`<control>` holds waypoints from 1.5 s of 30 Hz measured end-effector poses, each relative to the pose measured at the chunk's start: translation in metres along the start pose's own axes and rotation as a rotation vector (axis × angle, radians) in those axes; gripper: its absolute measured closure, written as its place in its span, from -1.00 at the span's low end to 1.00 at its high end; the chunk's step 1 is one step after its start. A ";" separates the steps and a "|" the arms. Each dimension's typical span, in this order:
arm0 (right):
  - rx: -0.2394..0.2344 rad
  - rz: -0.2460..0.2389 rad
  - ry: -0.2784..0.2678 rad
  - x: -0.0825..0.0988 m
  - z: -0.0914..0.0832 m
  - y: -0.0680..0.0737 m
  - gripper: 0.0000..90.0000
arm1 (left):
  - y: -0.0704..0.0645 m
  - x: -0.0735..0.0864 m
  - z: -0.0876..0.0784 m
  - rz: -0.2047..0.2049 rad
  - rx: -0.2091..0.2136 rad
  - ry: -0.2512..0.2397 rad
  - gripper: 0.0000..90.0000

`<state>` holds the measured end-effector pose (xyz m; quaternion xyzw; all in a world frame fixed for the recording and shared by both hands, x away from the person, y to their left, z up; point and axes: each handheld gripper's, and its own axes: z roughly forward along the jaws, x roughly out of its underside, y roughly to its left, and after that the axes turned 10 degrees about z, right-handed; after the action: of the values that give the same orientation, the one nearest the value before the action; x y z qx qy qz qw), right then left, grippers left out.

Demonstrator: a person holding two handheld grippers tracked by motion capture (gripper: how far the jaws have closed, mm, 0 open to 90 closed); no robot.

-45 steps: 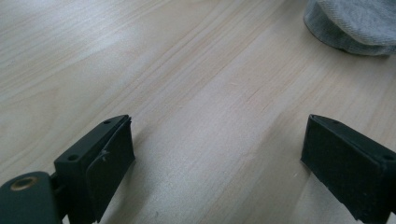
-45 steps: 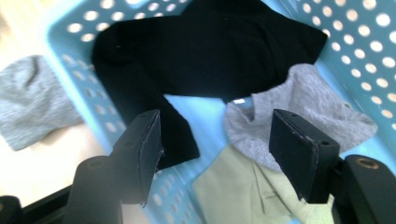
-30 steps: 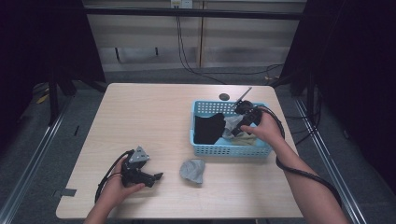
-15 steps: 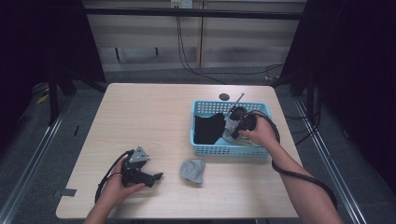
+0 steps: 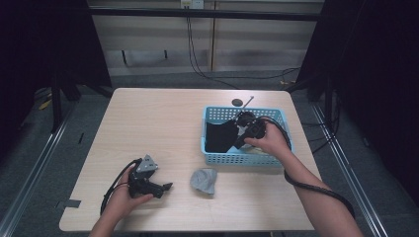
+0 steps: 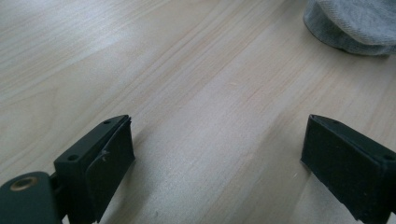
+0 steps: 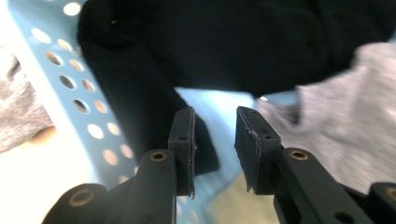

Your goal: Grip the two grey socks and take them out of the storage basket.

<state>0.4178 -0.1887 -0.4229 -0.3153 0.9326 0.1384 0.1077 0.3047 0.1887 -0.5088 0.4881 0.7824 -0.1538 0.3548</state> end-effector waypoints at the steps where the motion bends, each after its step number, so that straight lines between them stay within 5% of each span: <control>1: 0.000 0.000 0.000 0.000 0.000 0.000 0.38 | 0.000 0.000 0.000 0.000 0.000 0.000 -0.81; 8: 0.140 0.071 0.007 0.013 -0.014 -0.033 -0.01 | 0.000 0.000 0.000 0.000 -0.001 0.000 -0.81; 17: 0.151 0.142 -0.003 0.018 0.002 -0.064 -0.11 | 0.000 0.000 0.000 -0.001 0.002 0.001 -0.81; 21: 0.112 0.116 -0.030 0.012 0.005 -0.060 0.00 | 0.000 0.000 0.000 -0.001 0.002 0.000 -0.82; 24: 0.078 0.086 -0.003 0.004 0.009 -0.046 0.71 | 0.000 0.000 0.000 -0.002 0.002 0.000 -0.82; 25: 0.078 0.086 -0.003 0.004 0.009 -0.046 0.71 | 0.000 0.000 0.000 -0.002 0.002 0.000 -0.82; 26: 0.071 0.074 0.011 0.002 0.011 -0.039 0.97 | 0.000 0.000 0.000 -0.001 0.002 0.001 -0.82; 33: 0.056 0.047 0.021 0.003 0.003 -0.026 0.99 | 0.000 0.000 0.000 -0.002 0.002 0.001 -0.82; 45: 0.063 0.012 -0.048 -0.003 -0.046 -0.012 1.00 | -0.001 0.000 0.001 -0.010 0.000 -0.009 -0.82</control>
<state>0.4219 -0.2112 -0.3811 -0.3030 0.9355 0.1170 0.1390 0.3046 0.1878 -0.5094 0.4834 0.7833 -0.1577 0.3576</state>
